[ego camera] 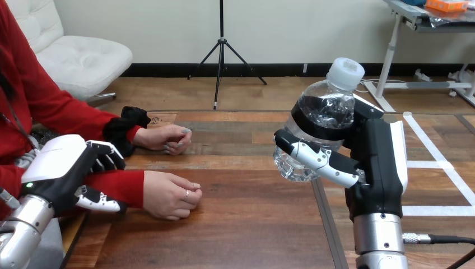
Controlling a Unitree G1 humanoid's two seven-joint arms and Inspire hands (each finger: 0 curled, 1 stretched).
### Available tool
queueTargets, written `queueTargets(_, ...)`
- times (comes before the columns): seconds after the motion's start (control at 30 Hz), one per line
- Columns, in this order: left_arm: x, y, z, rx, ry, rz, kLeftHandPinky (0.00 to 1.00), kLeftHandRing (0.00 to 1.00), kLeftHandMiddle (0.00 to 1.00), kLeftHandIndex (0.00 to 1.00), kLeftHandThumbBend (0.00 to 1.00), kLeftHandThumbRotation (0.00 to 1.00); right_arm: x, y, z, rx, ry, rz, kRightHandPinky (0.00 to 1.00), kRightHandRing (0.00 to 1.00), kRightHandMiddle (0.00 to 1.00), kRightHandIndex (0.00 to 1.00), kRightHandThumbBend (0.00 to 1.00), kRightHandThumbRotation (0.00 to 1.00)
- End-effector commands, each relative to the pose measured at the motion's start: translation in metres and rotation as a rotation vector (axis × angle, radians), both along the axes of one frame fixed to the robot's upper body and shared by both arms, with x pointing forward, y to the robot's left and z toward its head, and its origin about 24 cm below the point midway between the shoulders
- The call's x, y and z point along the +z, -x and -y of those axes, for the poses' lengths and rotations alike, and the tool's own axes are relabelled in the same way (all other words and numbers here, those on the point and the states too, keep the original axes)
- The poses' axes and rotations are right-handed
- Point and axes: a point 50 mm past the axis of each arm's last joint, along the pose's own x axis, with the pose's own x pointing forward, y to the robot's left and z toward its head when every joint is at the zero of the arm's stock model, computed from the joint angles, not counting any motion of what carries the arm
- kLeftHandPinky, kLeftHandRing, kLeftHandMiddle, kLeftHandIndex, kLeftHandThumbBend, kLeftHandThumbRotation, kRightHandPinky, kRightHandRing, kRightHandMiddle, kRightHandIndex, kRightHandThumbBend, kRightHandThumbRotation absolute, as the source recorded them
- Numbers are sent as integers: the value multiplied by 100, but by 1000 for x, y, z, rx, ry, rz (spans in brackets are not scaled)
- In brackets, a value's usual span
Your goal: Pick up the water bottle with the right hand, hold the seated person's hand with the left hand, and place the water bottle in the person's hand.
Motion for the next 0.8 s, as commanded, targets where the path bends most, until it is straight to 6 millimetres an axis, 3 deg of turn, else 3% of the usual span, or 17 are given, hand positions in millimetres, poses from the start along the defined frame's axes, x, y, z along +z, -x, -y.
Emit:
queueTargets(0.0, 13, -11, 13, -31, 76, 85, 46, 49, 52, 51, 94, 0, 23, -12, -10, 22, -30, 112, 27, 33, 45, 45, 78, 0)
queueTargets(0.77, 10, -12, 24, -56, 143, 82, 44, 48, 52, 50, 92, 0, 20, -16, -17, 34, -24, 98, 27, 33, 45, 45, 78, 0)
